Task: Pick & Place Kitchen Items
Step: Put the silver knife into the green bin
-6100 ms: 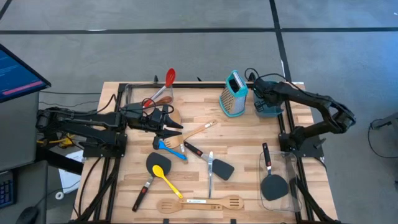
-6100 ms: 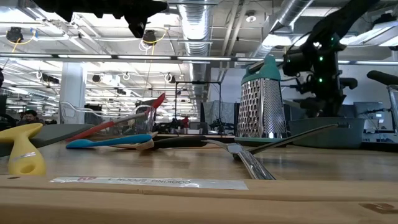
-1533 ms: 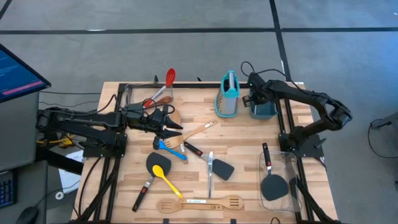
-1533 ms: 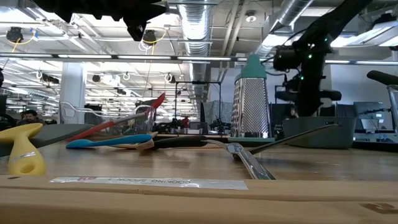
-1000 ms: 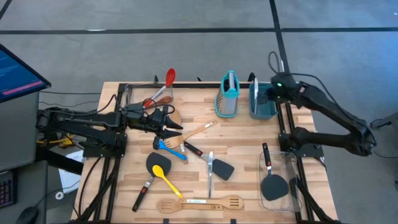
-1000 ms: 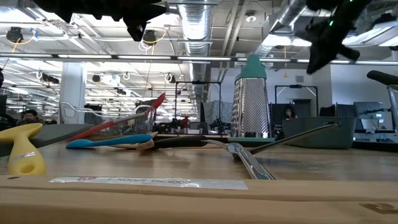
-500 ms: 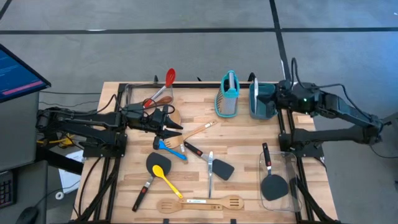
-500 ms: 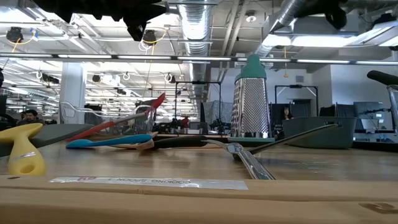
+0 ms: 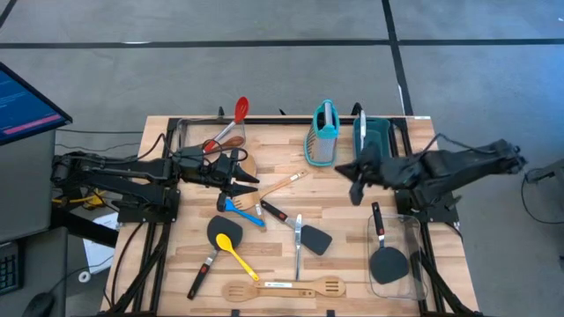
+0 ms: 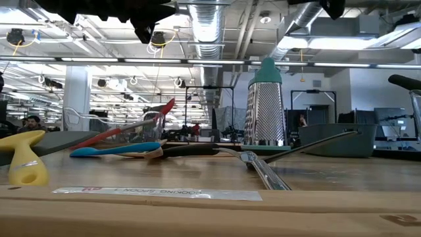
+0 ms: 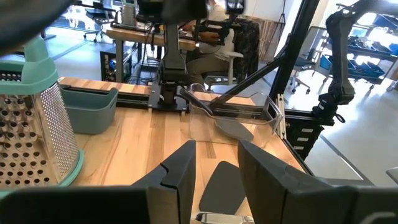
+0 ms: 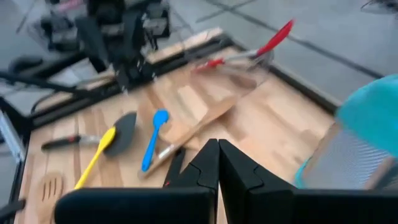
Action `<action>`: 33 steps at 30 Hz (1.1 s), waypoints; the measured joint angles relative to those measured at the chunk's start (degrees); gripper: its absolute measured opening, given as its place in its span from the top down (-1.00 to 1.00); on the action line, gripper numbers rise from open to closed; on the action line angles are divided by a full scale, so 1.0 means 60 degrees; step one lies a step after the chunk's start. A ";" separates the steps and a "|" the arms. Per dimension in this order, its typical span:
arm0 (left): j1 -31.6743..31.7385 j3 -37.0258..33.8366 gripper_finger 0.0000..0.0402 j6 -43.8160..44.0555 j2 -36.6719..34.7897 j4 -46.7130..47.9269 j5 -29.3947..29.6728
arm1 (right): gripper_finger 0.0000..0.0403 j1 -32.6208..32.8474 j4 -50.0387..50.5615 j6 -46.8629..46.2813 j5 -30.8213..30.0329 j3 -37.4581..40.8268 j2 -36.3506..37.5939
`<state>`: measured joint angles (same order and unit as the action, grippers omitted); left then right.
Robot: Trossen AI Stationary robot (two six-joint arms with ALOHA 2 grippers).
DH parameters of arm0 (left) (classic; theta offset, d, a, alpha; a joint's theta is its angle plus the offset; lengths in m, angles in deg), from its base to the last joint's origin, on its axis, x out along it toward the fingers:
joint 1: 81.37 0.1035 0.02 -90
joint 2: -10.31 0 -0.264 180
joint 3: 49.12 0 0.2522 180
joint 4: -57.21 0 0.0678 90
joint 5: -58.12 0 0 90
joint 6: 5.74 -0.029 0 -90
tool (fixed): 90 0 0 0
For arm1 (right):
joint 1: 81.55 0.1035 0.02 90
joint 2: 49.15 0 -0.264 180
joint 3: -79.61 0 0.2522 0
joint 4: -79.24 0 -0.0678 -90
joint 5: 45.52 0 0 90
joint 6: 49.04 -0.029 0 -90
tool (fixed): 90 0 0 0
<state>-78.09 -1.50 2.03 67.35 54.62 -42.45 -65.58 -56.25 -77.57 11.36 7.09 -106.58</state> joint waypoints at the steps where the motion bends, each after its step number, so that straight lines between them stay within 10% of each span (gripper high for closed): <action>1: 0.0000 0.0000 0.47 0.0000 0.0002 0.0002 0.0000 | 1.00 0.0114 0.0007 -0.0124 0.0003 0.0000 -0.0200; 17: 0.0001 0.0000 0.47 0.0029 0.0002 0.0199 0.0000 | 1.00 0.0472 -0.0459 -0.2624 0.1758 0.0000 -0.3130; 27: 0.0001 0.0000 0.47 0.0033 0.0002 0.0202 -0.0004 | 1.00 0.0468 -0.2809 0.1621 0.2960 0.0002 -0.3906; 33: -0.0145 0.0000 0.47 0.0331 0.0002 0.0244 -0.0045 | 1.00 0.0511 -0.2931 0.1605 0.3808 0.0000 -0.4051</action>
<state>-78.96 -1.50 4.02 67.37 56.08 -42.72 -62.51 -73.84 -67.94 34.21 7.09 -130.89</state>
